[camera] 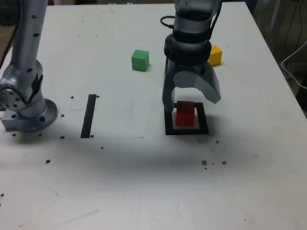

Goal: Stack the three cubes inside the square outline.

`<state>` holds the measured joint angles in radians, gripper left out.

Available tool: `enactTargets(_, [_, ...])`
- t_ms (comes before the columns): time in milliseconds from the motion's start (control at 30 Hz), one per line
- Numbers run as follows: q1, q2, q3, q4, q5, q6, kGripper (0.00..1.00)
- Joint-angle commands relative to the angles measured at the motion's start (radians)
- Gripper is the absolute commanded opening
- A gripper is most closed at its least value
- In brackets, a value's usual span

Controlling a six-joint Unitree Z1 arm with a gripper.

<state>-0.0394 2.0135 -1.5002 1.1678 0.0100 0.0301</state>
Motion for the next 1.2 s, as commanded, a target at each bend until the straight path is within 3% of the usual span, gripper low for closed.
enactTargets(0, [0.015, -0.008, -0.009, 0.019, -0.001, -0.001, 0.99])
enactTargets(467, [0.126, -0.030, -0.059, 0.044, 0.018, 0.020, 0.99])
enactTargets(767, [0.266, 0.005, -0.222, 0.142, 0.083, 0.162, 0.98])
enactTargets(1167, [0.382, 0.120, -0.410, 0.195, 0.076, 0.213, 0.95])
